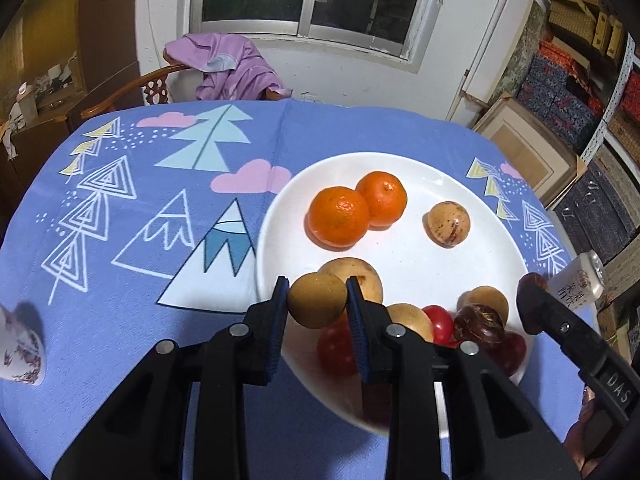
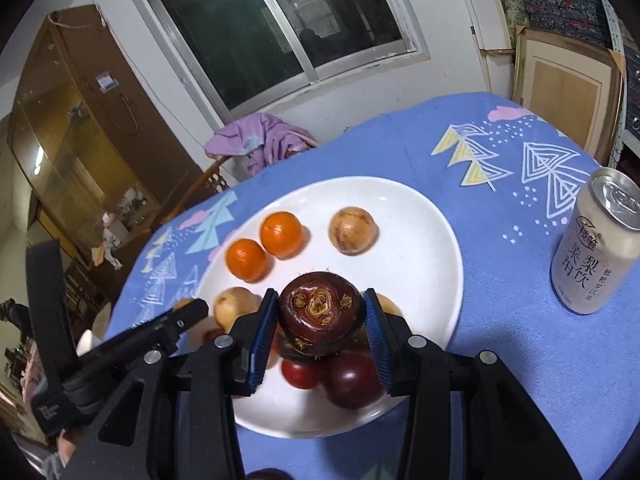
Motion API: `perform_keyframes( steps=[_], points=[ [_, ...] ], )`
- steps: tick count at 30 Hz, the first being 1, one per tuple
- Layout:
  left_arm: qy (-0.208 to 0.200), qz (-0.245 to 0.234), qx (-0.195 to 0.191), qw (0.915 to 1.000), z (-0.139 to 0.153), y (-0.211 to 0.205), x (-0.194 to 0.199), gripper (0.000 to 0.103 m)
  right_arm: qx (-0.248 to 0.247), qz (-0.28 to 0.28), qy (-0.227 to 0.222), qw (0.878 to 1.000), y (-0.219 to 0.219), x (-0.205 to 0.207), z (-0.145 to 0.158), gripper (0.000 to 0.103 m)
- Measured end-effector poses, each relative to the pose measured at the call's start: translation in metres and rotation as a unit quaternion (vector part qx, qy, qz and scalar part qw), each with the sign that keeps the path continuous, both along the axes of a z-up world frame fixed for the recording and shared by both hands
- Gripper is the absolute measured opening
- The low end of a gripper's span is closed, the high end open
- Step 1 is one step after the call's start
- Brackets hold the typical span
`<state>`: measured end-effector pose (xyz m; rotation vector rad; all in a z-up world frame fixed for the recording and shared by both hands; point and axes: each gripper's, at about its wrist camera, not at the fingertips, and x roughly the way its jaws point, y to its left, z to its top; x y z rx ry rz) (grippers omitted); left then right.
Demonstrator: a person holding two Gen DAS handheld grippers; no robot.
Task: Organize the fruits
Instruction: 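Carry both held fruits onto the white plate and open both tools, then withdraw both tools from the plate back toward the fruit cluster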
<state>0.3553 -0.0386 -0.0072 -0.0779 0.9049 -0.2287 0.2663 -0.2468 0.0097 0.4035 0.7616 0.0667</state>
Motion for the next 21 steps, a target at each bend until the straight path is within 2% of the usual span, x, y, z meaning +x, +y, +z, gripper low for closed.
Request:
perform_keyframes(
  steps=[3,6,12,14,16,21],
  points=[
    [-0.009,0.000,0.012,0.9999,-0.001,-0.006,0.000,0.029,0.003,-0.006,0.005,1.000,-0.006,0.002,-0.004,0.044],
    [-0.018,0.000,0.019,0.9997,0.003,-0.005,-0.004,0.041,0.007,-0.014,0.008,1.000,-0.011,0.002,-0.007,0.045],
    [-0.030,0.004,0.023,0.9993,0.017,0.006,-0.023,0.043,0.018,-0.018,0.005,1.000,-0.015,0.001,-0.003,0.046],
    [-0.035,0.010,0.025,0.9990,0.023,0.013,-0.036,0.046,0.026,-0.016,-0.008,0.999,-0.015,-0.005,0.006,0.046],
    [-0.042,0.019,0.027,0.9986,0.029,0.023,-0.052,0.054,0.033,-0.010,-0.026,0.999,-0.012,-0.013,0.020,0.045],
    [-0.061,0.037,0.035,0.9968,0.039,0.053,-0.104,0.055,0.045,0.034,-0.074,0.996,0.015,-0.044,0.060,0.047]
  ],
)
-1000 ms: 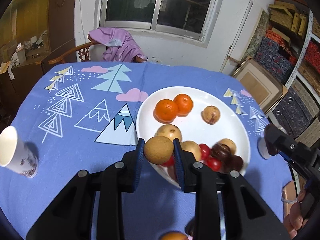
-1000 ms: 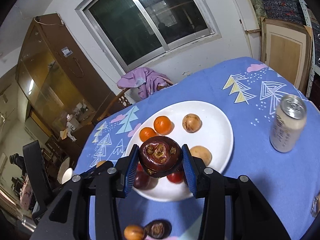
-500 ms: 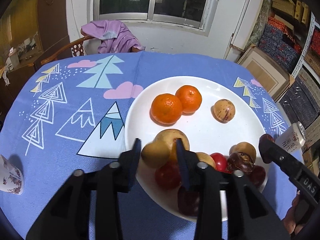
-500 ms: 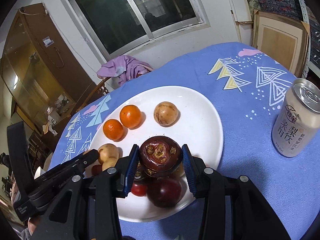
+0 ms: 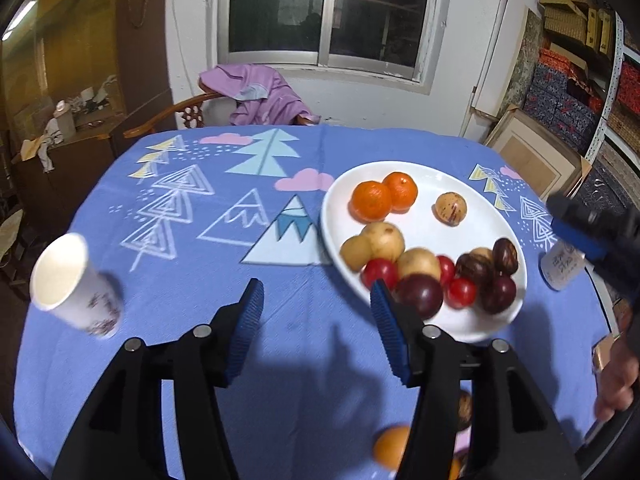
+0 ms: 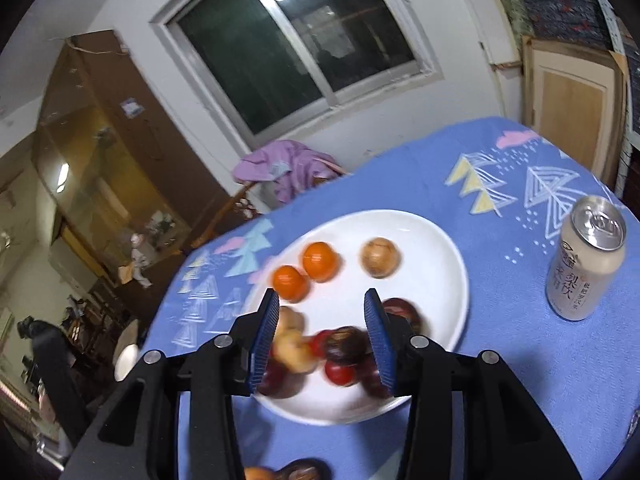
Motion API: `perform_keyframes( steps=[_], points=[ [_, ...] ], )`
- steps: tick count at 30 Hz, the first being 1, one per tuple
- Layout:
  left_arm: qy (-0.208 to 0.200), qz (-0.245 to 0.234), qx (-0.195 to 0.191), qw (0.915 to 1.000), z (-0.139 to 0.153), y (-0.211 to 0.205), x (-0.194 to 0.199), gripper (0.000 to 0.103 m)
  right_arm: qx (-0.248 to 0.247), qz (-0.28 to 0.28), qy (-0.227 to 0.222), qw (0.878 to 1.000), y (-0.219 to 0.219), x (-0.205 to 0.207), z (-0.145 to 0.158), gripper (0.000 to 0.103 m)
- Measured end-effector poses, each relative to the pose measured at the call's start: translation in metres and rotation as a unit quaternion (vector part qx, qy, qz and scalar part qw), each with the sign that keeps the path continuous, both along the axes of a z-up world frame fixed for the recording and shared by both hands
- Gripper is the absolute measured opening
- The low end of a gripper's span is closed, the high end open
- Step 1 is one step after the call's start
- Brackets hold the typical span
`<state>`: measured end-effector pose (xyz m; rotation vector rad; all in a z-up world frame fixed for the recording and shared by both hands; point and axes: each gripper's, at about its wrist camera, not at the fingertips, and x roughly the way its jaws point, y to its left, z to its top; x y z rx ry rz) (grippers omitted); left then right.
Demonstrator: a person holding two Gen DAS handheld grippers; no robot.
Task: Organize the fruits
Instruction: 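Withdraw both tools from the plate back toward the fruit cluster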
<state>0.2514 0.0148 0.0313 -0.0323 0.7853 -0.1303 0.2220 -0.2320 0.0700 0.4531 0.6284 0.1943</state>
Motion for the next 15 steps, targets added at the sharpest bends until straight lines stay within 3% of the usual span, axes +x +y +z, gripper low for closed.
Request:
perform_keyframes(
  steps=[5,9,15],
  points=[
    [0.001,0.023,-0.012,0.9997,-0.007,0.030,-0.049,0.063,-0.005,0.073,-0.012,0.997,0.047,-0.036,0.024,0.054],
    [0.015,0.018,-0.026,0.9994,-0.021,0.042,-0.079,0.063,-0.042,0.085,-0.038,0.995,0.064,-0.079,0.034,0.067],
    [0.040,-0.016,-0.009,0.9990,-0.046,0.037,-0.121,0.064,-0.052,0.059,-0.002,0.997,0.042,-0.117,-0.006,0.071]
  ],
)
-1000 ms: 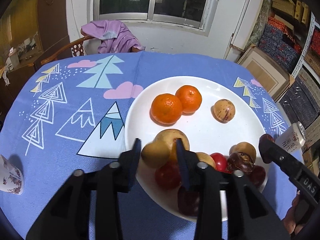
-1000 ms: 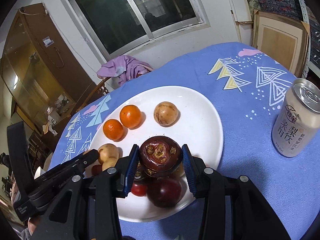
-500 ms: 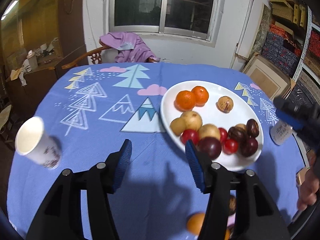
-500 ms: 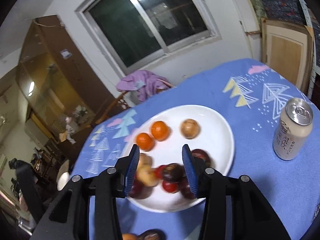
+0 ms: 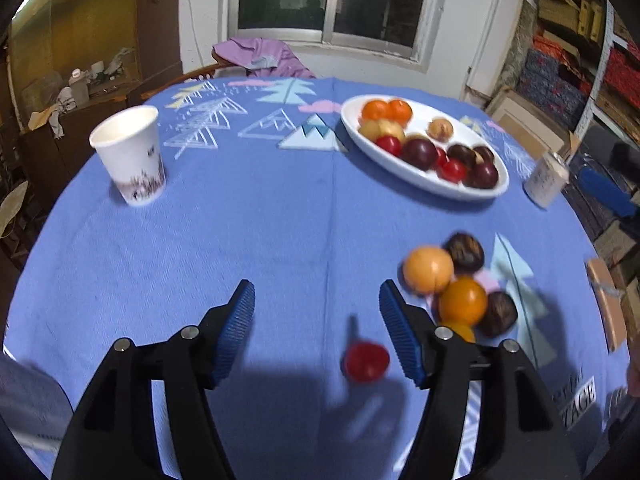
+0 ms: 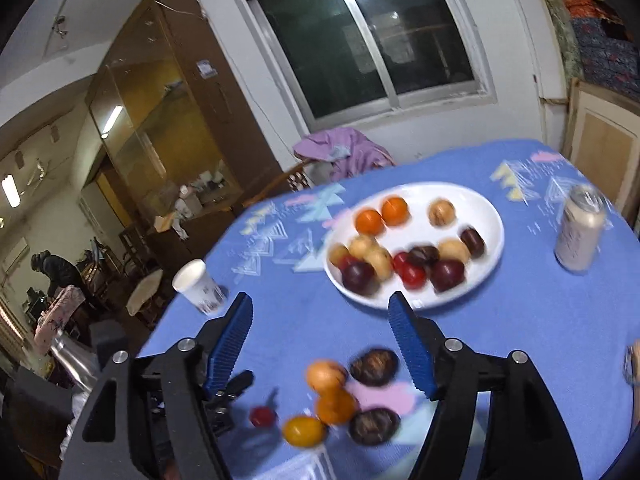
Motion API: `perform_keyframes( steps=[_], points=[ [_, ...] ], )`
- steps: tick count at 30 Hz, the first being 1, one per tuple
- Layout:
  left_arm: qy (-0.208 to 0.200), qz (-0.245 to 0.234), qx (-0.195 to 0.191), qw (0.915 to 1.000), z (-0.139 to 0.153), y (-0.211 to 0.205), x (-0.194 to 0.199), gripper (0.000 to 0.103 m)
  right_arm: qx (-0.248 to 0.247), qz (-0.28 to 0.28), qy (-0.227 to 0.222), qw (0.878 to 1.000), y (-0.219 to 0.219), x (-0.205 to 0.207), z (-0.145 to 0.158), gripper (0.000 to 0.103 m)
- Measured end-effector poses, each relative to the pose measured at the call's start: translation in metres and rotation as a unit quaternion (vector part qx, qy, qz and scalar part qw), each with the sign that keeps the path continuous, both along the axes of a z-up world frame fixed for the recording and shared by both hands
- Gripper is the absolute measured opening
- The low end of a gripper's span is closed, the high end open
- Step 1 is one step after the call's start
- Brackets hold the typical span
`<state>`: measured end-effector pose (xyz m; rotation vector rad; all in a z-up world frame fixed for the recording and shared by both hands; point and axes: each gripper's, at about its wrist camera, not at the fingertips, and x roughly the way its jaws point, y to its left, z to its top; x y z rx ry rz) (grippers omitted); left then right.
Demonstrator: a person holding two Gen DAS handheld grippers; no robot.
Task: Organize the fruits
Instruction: 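Withdraw both tools from the plate back toward the fruit cluster, then grasp a red tomato with the left tool while the right tool grasps a dark brown fruit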
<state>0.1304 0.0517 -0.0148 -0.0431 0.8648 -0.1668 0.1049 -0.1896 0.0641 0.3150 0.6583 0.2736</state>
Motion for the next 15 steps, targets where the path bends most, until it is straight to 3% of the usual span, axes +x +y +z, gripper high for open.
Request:
perform_keyframes(
  steps=[4,9,15],
  points=[
    [0.032,-0.008,-0.025,0.9991,-0.014,0.003,-0.009,0.064,0.020,-0.026,0.046,0.998,-0.024,-0.003,-0.031,0.071],
    [0.053,-0.015,-0.052,0.9971,-0.023,0.005,-0.007,0.063,0.059,-0.029,0.069,0.995,-0.037,0.000,-0.044,0.073],
    [0.064,-0.033,-0.078,0.9944,-0.026,0.002,-0.005,0.047,0.077,-0.033,0.083,0.993,-0.040,0.004,-0.047,0.075]
  ],
)
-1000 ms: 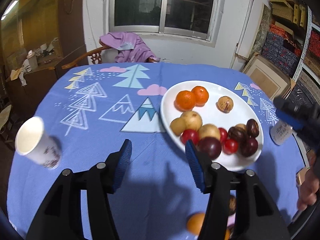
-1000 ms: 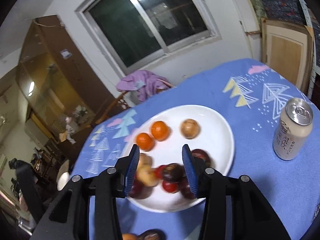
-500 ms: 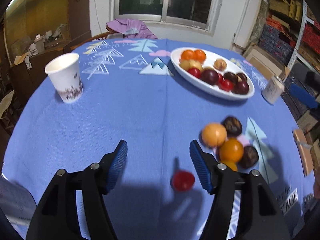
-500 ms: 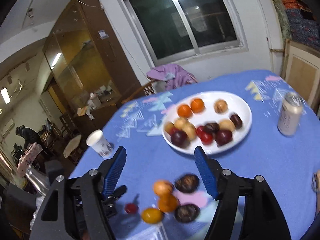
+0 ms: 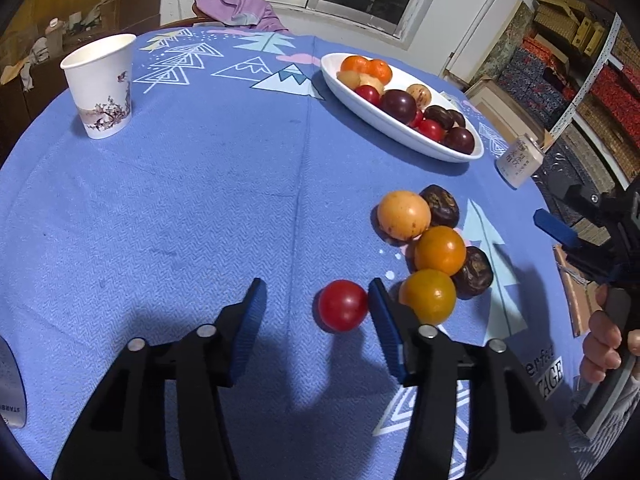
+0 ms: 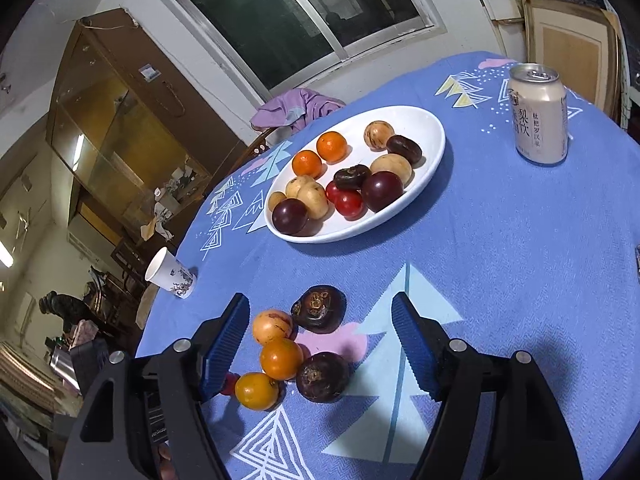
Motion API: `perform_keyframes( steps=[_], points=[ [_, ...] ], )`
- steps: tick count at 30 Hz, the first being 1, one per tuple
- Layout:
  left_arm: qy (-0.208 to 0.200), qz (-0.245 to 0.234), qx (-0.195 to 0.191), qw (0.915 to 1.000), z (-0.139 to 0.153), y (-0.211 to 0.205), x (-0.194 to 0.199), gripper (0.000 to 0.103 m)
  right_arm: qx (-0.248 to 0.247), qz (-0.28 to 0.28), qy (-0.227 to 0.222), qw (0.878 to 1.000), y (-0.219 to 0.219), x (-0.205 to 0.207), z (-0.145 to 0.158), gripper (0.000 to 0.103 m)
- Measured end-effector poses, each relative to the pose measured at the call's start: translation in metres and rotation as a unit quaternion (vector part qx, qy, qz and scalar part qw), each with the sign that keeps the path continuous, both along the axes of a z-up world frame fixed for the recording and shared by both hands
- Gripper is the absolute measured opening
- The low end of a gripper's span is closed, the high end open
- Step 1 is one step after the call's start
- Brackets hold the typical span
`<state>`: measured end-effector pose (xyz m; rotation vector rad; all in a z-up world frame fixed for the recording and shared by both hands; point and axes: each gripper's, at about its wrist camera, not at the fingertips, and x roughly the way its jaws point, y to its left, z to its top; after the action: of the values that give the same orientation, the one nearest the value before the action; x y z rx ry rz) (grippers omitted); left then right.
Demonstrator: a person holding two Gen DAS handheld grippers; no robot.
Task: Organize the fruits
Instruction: 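Grasp a red tomato with the left tool while the right tool grasps a dark brown fruit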
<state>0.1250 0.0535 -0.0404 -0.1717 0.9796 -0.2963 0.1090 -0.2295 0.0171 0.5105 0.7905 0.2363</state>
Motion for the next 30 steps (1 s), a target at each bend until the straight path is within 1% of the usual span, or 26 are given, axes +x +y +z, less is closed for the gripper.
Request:
perform_keyframes(
  steps=[2,4,6,12,14,16,19,21,24,26,28,30],
  points=[
    [-0.003,-0.003,0.001,1.0000,0.001,-0.002,0.000,0.045,0.000,-0.001,-0.001,1.000,0.000,0.000,0.001,0.075],
    [-0.006,-0.009,0.004,0.9999,0.001,-0.007,-0.001,0.037,0.000,-0.001,0.000,1.000,0.000,0.000,0.002,0.075],
    [-0.006,-0.021,0.004,0.9998,0.001,-0.012,-0.003,0.034,0.000,-0.002,0.001,1.000,0.000,0.000,0.001,0.075],
    [-0.010,-0.044,0.034,0.9984,-0.002,-0.028,-0.009,0.031,-0.002,-0.004,0.006,1.000,-0.002,0.001,0.000,0.075],
    [-0.012,-0.045,0.040,0.9981,-0.003,-0.030,-0.011,0.031,-0.002,-0.002,0.007,1.000,-0.002,0.001,-0.001,0.075],
    [-0.016,-0.039,0.054,0.9976,-0.005,-0.030,-0.010,0.026,-0.004,0.003,0.007,1.000,-0.001,0.001,-0.001,0.075],
    [-0.030,-0.038,0.074,0.9961,-0.005,-0.033,-0.011,0.026,-0.013,0.015,0.004,1.000,0.004,0.000,0.000,0.075],
    [-0.046,-0.024,0.092,0.9944,-0.002,-0.031,-0.012,0.026,-0.025,0.030,0.006,0.999,0.010,0.001,-0.001,0.075],
    [-0.059,0.006,0.095,0.9937,0.003,-0.017,-0.009,0.026,-0.046,0.049,0.015,0.998,0.019,0.003,-0.005,0.075],
    [-0.061,0.025,0.099,0.9928,0.004,-0.008,-0.005,0.026,-0.070,0.052,0.013,0.996,0.024,0.002,-0.008,0.074],
    [-0.060,0.044,0.105,0.9917,0.003,0.000,-0.001,0.026,-0.099,0.056,0.009,0.993,0.029,0.002,-0.010,0.063],
    [-0.058,0.050,0.110,0.9909,0.001,0.004,0.002,0.026,-0.120,0.057,0.011,0.991,0.033,0.003,-0.014,0.059]
  ],
)
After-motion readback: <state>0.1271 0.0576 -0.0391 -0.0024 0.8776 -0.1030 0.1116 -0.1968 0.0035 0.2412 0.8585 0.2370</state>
